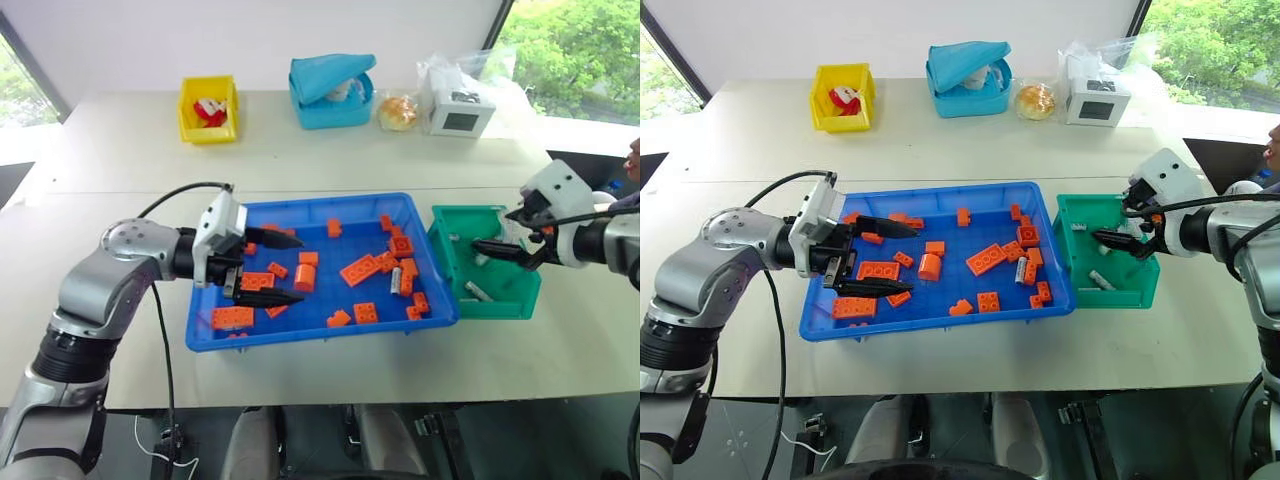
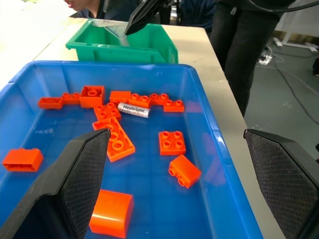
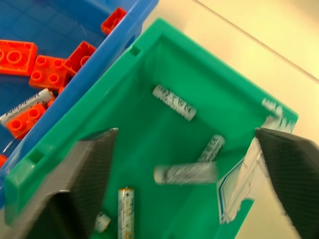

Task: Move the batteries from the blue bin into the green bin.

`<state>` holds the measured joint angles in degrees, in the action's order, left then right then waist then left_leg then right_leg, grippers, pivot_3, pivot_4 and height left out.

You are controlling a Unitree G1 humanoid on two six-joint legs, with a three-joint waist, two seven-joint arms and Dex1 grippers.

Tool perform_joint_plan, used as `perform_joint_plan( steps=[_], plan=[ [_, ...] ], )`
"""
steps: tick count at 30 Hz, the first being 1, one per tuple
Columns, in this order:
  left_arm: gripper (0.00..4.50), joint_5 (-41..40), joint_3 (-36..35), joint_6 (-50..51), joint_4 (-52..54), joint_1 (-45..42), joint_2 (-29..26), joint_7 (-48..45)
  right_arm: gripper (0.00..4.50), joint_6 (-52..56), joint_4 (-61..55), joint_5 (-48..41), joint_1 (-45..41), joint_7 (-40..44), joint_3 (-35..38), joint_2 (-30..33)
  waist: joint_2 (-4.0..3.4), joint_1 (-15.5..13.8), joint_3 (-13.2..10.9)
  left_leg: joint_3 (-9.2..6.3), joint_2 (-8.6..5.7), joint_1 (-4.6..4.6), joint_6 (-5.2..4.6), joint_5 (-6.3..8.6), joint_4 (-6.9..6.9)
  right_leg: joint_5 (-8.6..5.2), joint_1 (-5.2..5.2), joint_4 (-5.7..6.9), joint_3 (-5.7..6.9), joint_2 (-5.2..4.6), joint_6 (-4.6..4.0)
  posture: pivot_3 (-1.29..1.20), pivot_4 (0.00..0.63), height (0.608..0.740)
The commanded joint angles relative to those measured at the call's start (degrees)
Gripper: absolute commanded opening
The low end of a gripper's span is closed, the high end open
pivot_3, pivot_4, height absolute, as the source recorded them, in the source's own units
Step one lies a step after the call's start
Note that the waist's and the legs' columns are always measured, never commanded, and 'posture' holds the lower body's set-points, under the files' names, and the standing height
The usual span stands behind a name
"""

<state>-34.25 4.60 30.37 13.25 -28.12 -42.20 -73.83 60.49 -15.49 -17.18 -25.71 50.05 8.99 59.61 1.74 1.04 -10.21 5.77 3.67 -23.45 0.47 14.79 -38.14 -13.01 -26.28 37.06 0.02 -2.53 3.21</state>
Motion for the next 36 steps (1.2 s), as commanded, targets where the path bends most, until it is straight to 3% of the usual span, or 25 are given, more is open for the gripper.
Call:
perform_joint_plan(
  steps=[1, 8, 15, 27, 36],
  plan=[
    [4.50, 0.3, 0.0, -1.0, 0.2, -1.8, 0.0, -0.7, 4.44, -3.8, -2.0, -2.0, -5.7, 2.3, -1.2, 1.0, 0.00, 0.0, 0.0, 0.01, 0.00, 0.00, 0.00, 0.00, 0.00, 0.00, -0.01, 0.00, -0.01, 0.00, 0.00, 0.00, 0.150, 0.736],
    [4.50, 0.6, 0.1, -0.8, 0.6, -2.1, -0.2, -0.2, 4.44, -7.2, -4.5, -3.6, -13.8, 11.1, -15.1, 0.1, 0.00, -0.1, 0.0, -0.05, 0.02, -0.03, 0.00, 0.00, 0.03, -0.01, -0.03, 0.00, 0.01, 0.05, -0.01, 0.00, 0.150, 0.736],
    [4.50, 0.4, -0.8, -0.3, 3.2, -0.2, -1.2, 0.9, 4.44, -2.5, -3.7, 1.6, -16.9, 9.4, -29.1, -3.4, 0.00, -0.3, 0.0, 0.00, 0.00, -0.06, 0.00, 0.00, -0.02, -0.01, -0.03, -0.01, 0.00, -0.03, -0.02, 0.00, 0.150, 0.736],
    [4.50, 0.0, -1.7, -0.1, 4.5, 1.2, -2.2, 2.5, 4.44, -3.4, -4.2, 8.3, -19.1, 13.9, -39.7, -1.3, 0.00, -0.3, 0.0, 0.00, 0.00, -0.09, 0.00, 0.00, -0.02, -0.01, -0.06, 0.00, 0.02, -0.03, -0.02, 0.00, 0.150, 0.736],
    [4.50, 0.1, -1.1, -0.8, 4.7, 1.5, -1.2, 3.4, 4.44, -5.5, -0.3, 12.4, -20.3, 15.1, -42.9, -3.7, 0.00, -0.3, 0.0, 0.01, 0.00, -0.08, 0.00, 0.00, -0.05, -0.01, -0.05, 0.00, 0.03, -0.03, -0.02, 0.00, 0.150, 0.736]
  ],
)
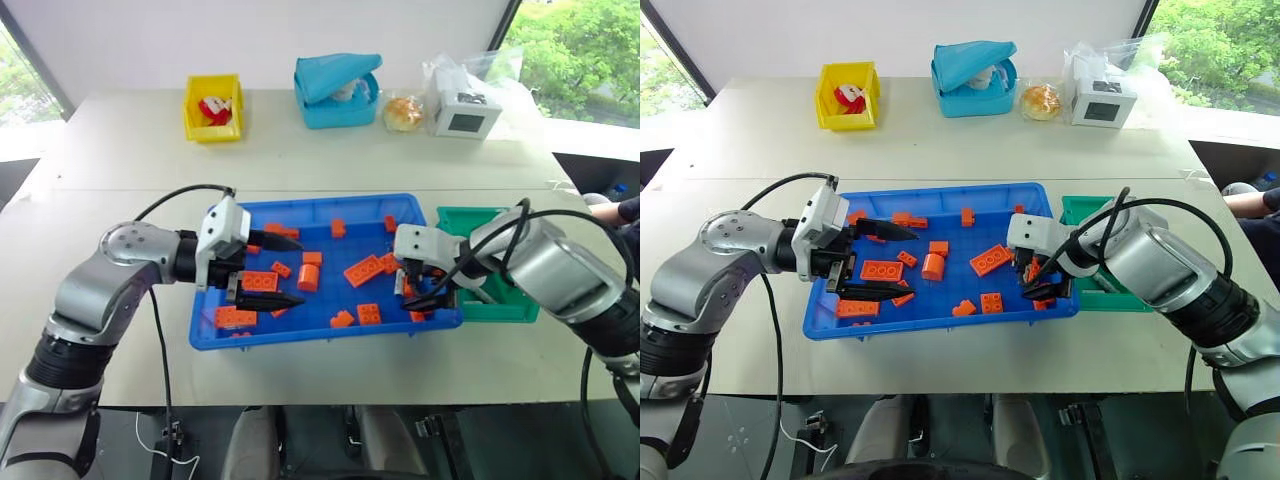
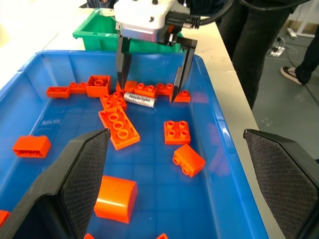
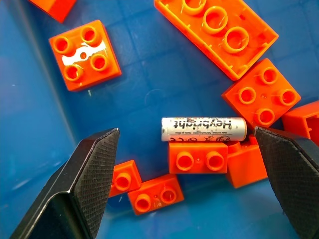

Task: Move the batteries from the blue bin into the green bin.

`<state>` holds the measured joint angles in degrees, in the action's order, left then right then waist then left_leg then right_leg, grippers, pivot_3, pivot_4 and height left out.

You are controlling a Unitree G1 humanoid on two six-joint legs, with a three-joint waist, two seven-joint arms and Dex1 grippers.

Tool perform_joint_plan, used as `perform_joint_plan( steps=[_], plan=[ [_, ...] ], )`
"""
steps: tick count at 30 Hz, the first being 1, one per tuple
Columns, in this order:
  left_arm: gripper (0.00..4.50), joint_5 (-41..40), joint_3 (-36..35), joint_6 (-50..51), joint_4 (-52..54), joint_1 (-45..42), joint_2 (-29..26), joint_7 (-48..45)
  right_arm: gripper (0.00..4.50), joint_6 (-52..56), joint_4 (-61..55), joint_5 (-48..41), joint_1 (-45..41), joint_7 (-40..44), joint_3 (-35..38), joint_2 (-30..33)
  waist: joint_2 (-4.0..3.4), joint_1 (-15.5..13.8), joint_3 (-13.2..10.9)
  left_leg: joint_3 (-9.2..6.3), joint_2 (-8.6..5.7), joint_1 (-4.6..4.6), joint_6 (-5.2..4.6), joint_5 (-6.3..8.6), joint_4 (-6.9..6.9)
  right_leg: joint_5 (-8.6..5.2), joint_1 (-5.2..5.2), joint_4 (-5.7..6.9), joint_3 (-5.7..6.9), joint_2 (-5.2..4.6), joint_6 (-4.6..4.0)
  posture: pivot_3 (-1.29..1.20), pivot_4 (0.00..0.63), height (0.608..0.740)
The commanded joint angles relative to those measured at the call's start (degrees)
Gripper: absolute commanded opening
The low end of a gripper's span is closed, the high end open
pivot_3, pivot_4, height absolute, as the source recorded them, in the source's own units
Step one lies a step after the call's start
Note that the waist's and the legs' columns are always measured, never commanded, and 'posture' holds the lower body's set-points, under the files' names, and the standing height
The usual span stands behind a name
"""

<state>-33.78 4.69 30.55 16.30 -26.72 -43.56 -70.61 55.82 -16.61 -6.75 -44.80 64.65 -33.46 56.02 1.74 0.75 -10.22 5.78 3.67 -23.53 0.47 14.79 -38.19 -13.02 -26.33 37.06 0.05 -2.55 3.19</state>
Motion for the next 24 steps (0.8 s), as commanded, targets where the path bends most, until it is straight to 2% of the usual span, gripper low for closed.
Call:
perform_joint_plan(
  steps=[1, 14, 17, 19, 24],
  plan=[
    [4.50, -0.4, -1.1, -1.1, 1.7, 0.1, 0.2, 0.2, 4.44, -1.3, 1.2, 2.5, -1.1, 0.8, -0.8, -0.1, 0.00, 0.0, 0.0, 0.00, 0.00, 0.00, 0.00, 0.00, 0.00, 0.00, 0.00, 0.00, 0.00, 0.00, 0.00, 0.00, 0.150, 0.736],
    [4.50, -0.1, -1.0, -1.3, 0.5, -0.8, 1.1, 0.3, 4.44, -1.8, 2.4, 5.4, 0.4, 3.3, -2.2, -1.4, 0.00, -0.1, 0.0, -0.01, -0.01, 0.00, 0.00, 0.00, -0.02, 0.00, 0.03, 0.00, 0.01, -0.01, 0.01, 0.00, 0.150, 0.736],
    [4.50, -0.2, -0.9, -1.2, 0.6, -0.8, 1.3, 0.3, 3.64, -2.1, 2.8, 5.6, 0.7, 2.7, -1.6, -2.1, 0.00, -0.1, 0.0, -0.01, -0.01, 0.00, 0.00, 0.00, -0.02, 0.00, 0.03, 0.00, 0.01, -0.01, 0.01, 0.00, 0.150, 0.736],
    [4.50, -0.2, -0.8, -1.3, 0.5, -0.8, 1.3, 0.1, 2.65, -2.1, 2.4, 5.5, 0.8, 2.5, -1.0, -2.3, 0.00, -0.1, 0.0, 0.00, -0.01, 0.00, 0.00, 0.00, -0.02, 0.00, 0.03, 0.00, 0.00, -0.01, 0.01, 0.00, 0.150, 0.736],
    [4.50, 0.1, -0.6, -1.8, -0.7, -1.2, 1.5, -0.7, 2.65, 0.4, -0.2, 2.8, 0.1, 1.6, 4.0, -3.9, 0.00, 0.0, 0.0, -0.01, -0.01, 0.00, 0.00, 0.00, -0.02, 0.01, 0.02, 0.02, 0.01, 0.00, 0.01, 0.00, 0.150, 0.736]
  ],
)
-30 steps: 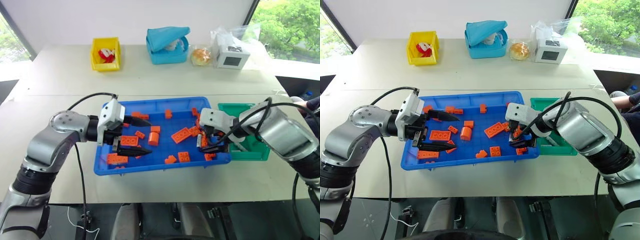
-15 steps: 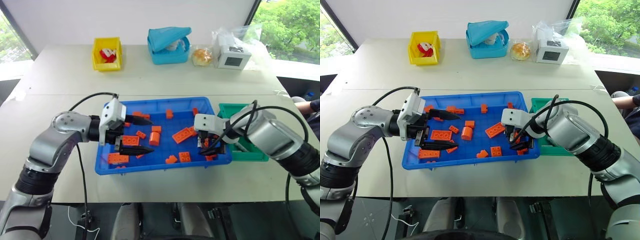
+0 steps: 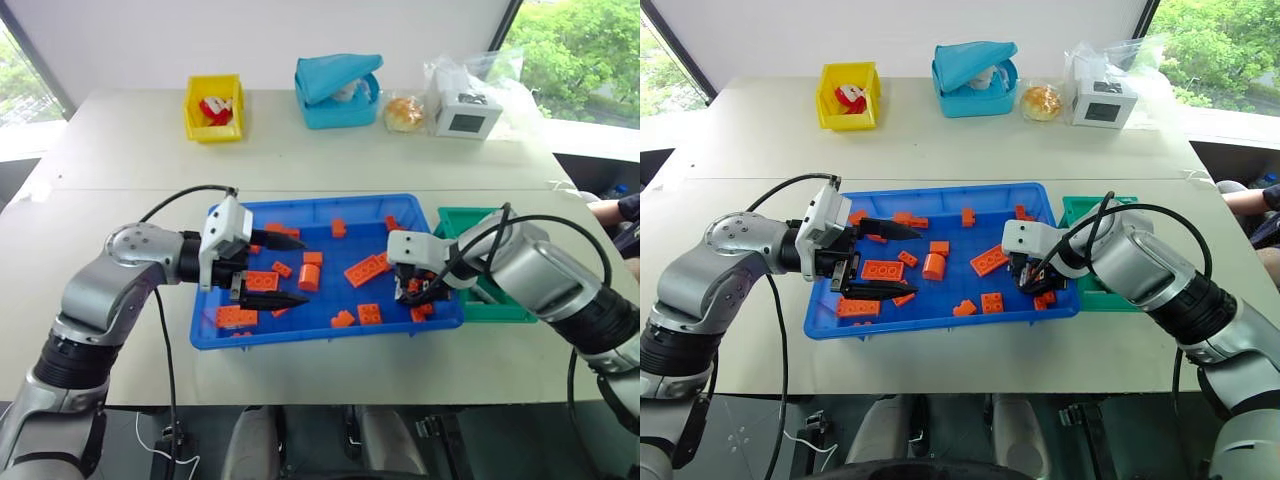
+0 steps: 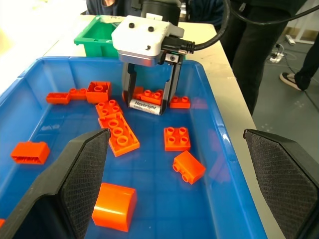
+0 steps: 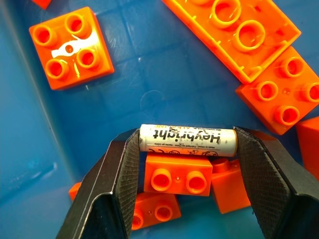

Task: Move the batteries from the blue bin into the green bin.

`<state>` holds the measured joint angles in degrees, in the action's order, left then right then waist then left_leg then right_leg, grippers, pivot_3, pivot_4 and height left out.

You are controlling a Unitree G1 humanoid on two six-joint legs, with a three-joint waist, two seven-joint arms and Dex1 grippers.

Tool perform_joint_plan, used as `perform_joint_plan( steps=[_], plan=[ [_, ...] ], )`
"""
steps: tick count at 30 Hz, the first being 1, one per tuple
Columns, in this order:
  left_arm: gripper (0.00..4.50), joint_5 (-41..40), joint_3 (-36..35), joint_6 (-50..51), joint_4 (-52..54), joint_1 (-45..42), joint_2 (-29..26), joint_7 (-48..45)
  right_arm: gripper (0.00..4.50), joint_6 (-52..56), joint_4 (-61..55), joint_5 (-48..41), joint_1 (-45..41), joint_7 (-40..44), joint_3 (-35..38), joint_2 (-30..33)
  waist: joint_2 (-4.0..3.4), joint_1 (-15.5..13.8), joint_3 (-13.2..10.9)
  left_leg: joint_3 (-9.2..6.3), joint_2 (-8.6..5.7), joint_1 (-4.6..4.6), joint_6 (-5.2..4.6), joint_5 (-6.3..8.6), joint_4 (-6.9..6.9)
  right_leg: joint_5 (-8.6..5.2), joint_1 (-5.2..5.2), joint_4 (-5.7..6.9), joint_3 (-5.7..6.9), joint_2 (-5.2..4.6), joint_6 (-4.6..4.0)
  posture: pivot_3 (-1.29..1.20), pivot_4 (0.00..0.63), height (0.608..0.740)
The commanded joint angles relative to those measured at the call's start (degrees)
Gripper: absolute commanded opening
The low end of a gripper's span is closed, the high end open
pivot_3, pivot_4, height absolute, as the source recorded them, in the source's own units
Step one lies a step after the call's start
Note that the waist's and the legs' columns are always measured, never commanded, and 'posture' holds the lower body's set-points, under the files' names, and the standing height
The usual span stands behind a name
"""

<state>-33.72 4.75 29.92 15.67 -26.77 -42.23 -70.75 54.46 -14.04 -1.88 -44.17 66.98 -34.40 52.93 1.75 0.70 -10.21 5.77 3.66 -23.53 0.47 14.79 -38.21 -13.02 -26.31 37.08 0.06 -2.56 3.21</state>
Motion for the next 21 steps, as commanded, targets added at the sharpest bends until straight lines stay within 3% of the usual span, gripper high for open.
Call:
perform_joint_plan(
  steps=[1, 8, 13, 16, 21],
  plan=[
    [4.50, 0.0, -0.7, -1.3, -0.3, -1.2, 0.1, -0.7, 2.65, 3.4, -3.6, -3.0, -0.9, -1.1, 6.5, -1.2, 0.00, 0.0, 0.0, 0.00, 0.00, 0.00, 0.00, 0.00, 0.00, 0.00, -0.01, 0.01, 0.00, 0.00, 0.00, 0.00, 0.150, 0.736],
    [4.50, -0.1, -1.7, -1.3, -1.4, -0.3, -0.8, -1.4, 2.65, 19.8, -8.9, -13.1, -2.9, -5.1, 27.9, -2.6, -0.01, 0.0, 0.0, -0.01, 0.02, -0.01, 0.00, 0.00, 0.01, 0.06, -0.03, 0.03, 0.01, 0.01, 0.10, 0.00, 0.150, 0.736],
    [4.50, -0.5, -3.3, -1.4, -1.8, 1.8, -2.4, -2.1, 2.65, 23.2, -9.7, -15.4, 5.1, -7.1, 41.2, 6.2, 0.01, -0.5, 0.0, -0.02, -0.01, -0.04, 0.00, 0.00, 0.02, -0.01, 0.02, -0.07, 0.06, -0.07, -0.02, 0.00, 0.150, 0.736],
    [4.50, -0.5, -4.0, -1.3, -2.5, 2.3, -2.7, -1.9, 2.65, 22.2, -9.2, -15.6, 11.7, -8.8, 46.4, 9.2, 0.02, -0.3, 0.0, 0.00, -0.02, -0.03, -0.02, 0.01, 0.02, -0.01, 0.03, -0.09, 0.03, -0.08, -0.03, 0.00, 0.150, 0.736],
    [4.50, -0.2, -3.7, -0.9, -3.5, 1.2, -2.3, -1.2, 2.65, 19.4, -9.7, -17.2, 19.2, -11.9, 49.0, 7.5, 0.01, 0.4, 0.0, 0.00, 0.00, 0.07, -0.02, 0.01, 0.02, 0.00, 0.06, -0.01, -0.01, -0.01, 0.00, 0.00, 0.150, 0.736]
  ],
)
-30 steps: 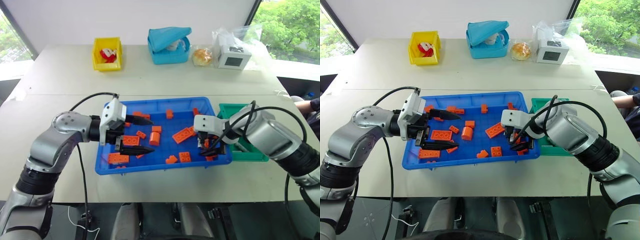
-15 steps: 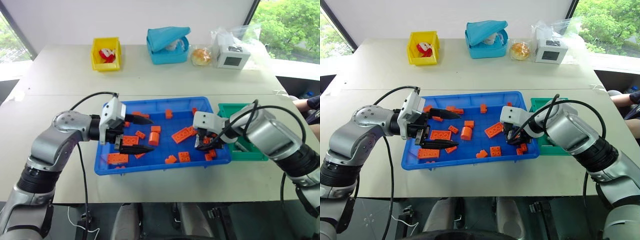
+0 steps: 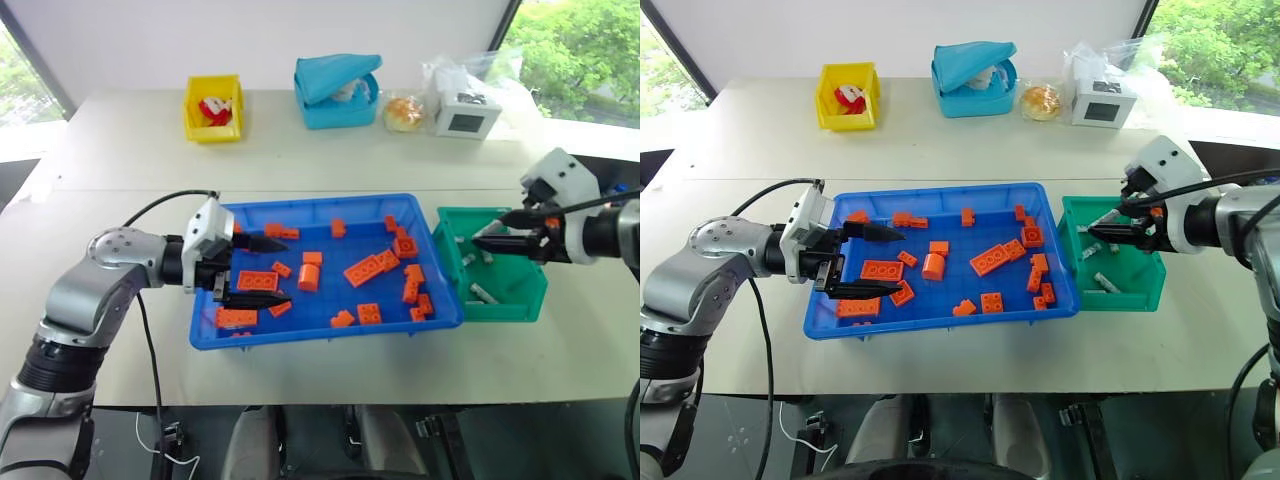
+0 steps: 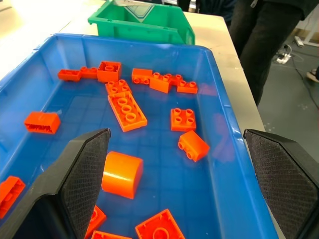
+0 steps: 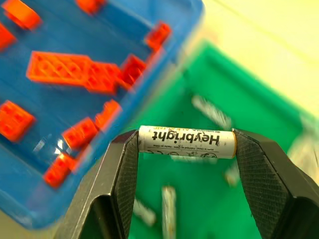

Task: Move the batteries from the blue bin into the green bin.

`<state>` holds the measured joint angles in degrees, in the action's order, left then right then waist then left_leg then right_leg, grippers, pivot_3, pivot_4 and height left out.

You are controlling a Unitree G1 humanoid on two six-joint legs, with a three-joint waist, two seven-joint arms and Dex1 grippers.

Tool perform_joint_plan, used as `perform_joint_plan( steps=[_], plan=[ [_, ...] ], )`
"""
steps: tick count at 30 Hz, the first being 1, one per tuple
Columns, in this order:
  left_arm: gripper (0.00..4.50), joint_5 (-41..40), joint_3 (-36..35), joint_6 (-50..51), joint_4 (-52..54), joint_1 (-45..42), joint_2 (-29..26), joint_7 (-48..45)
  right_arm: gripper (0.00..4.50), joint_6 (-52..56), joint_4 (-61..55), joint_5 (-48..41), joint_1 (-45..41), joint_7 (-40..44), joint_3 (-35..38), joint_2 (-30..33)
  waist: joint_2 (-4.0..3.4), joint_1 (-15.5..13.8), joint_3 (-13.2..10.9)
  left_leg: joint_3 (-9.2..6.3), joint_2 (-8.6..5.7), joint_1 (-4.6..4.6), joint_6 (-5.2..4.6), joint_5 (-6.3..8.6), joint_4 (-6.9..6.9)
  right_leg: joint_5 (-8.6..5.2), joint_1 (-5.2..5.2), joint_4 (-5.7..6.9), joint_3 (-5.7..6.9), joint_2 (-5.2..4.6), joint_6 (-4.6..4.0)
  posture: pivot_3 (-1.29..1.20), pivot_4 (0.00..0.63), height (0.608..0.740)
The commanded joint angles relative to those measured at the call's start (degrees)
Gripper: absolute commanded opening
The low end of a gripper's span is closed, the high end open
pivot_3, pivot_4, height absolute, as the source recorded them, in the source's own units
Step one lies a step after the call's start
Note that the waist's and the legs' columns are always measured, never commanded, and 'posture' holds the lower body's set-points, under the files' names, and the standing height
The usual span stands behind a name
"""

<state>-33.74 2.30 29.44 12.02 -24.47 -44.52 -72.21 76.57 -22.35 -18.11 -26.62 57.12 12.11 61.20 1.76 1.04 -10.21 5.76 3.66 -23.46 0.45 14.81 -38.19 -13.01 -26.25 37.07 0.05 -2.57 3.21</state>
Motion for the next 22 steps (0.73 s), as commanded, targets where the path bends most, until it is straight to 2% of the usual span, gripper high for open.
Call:
perform_joint_plan(
  steps=[1, 3, 4, 8, 13, 18, 22],
  plan=[
    [4.50, -0.2, -1.2, -0.4, 0.0, -1.3, 0.0, 0.2, 3.42, -3.6, -1.3, -1.1, 2.4, -2.9, 2.3, -1.3, 0.00, 0.1, 0.0, 0.00, 0.00, 0.02, 0.00, 0.00, 0.01, 0.00, 0.00, 0.02, -0.01, 0.01, 0.00, 0.00, 0.150, 0.736],
    [4.50, -0.1, -1.1, -0.3, 0.0, -1.6, 0.0, 0.3, 4.27, -6.0, -0.4, -0.6, 3.6, -4.8, 1.8, -2.1, -0.01, 0.0, 0.0, -0.02, 0.01, 0.03, 0.00, 0.00, 0.01, 0.00, 0.00, 0.03, -0.01, 0.04, 0.01, 0.00, 0.150, 0.736],
    [4.50, -0.2, -1.2, -0.2, 0.0, -1.8, 0.0, 0.4, 4.45, -6.8, 0.2, -0.7, 3.8, -5.4, 1.7, -2.2, -0.01, -0.1, 0.0, -0.03, 0.01, 0.02, 0.00, 0.00, 0.01, 0.00, -0.01, 0.03, -0.01, 0.04, 0.01, 0.00, 0.150, 0.736],
    [4.50, -0.2, -2.0, 0.1, 0.0, -2.1, -0.5, 1.0, 4.45, -11.3, 2.0, -1.0, 5.4, -5.5, 1.8, -0.9, -0.01, -0.2, 0.0, -0.01, 0.00, -0.01, 0.00, 0.00, 0.01, 0.00, 0.00, 0.00, -0.01, 0.02, 0.01, 0.00, 0.150, 0.736],
    [4.50, -0.3, -3.1, 0.6, 0.6, -0.3, -2.1, 1.2, 4.45, -25.4, 7.0, 0.0, 10.4, -1.6, 5.4, 1.8, -0.01, -0.3, 0.0, -0.02, -0.01, -0.01, 0.00, 0.00, 0.01, -0.01, 0.02, -0.01, 0.00, 0.01, 0.02, 0.00, 0.150, 0.736],
    [4.50, 0.0, -8.7, -0.4, -3.7, 2.7, -9.4, -2.4, 4.45, -47.9, 20.4, -1.5, 17.6, 14.0, 14.8, 6.3, 0.00, -0.3, 0.0, -0.01, -0.01, 0.00, 0.00, 0.00, 0.02, -0.02, 0.02, -0.02, 0.00, 0.02, 0.04, 0.00, 0.150, 0.736],
    [4.50, -0.5, -14.9, -1.3, -9.4, 5.5, -17.0, -7.3, 4.45, -55.4, 29.7, -4.0, 18.4, 24.2, 17.6, 9.4, 0.00, 0.1, 0.0, 0.02, 0.05, 0.08, 0.00, 0.00, 0.05, -0.02, 0.03, -0.01, 0.01, 0.07, 0.02, 0.00, 0.150, 0.736]
  ],
)
